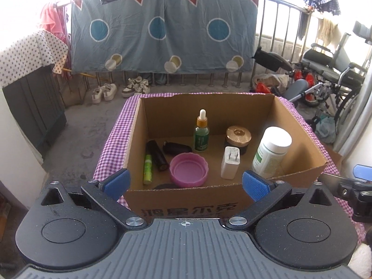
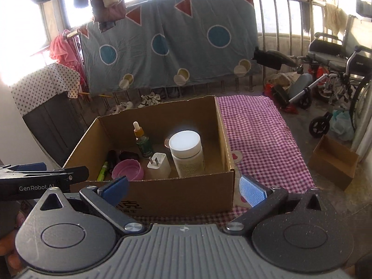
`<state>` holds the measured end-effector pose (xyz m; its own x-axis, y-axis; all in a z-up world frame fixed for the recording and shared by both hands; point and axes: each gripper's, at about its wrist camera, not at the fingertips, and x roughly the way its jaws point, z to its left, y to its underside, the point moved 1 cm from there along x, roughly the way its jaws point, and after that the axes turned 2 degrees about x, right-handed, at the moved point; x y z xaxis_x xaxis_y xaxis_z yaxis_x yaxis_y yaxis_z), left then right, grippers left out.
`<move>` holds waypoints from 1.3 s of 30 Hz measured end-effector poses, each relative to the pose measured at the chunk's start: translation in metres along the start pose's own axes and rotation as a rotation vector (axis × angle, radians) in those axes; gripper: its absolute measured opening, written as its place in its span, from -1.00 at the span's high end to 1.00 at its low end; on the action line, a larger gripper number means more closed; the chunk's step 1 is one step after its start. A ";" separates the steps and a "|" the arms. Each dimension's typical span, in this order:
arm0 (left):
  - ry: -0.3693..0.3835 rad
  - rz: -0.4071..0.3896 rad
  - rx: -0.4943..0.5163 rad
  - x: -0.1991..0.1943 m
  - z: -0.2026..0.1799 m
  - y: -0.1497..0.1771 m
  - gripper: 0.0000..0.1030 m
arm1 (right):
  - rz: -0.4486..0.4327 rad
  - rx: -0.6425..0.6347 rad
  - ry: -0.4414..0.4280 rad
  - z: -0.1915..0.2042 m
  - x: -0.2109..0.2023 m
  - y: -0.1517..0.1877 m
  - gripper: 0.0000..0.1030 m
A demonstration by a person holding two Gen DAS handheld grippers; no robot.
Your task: Organize rigid objects
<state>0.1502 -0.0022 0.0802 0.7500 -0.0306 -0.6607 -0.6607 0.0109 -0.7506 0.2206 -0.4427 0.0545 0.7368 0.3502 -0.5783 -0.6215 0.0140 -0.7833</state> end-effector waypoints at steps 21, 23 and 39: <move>-0.033 0.088 -0.001 0.021 0.006 0.009 -0.99 | 0.067 -0.078 0.074 0.025 0.043 -0.003 -1.00; -0.035 0.086 -0.005 0.021 0.006 0.009 -0.99 | 0.068 -0.077 0.075 0.025 0.044 -0.003 -1.00; -0.054 0.092 0.004 0.020 0.006 0.009 -0.99 | 0.089 -0.044 0.075 0.021 0.046 -0.002 -1.00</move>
<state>0.1594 0.0032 0.0600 0.6871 0.0249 -0.7262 -0.7266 0.0155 -0.6869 0.2499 -0.4065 0.0339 0.6984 0.2775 -0.6598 -0.6738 -0.0560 -0.7368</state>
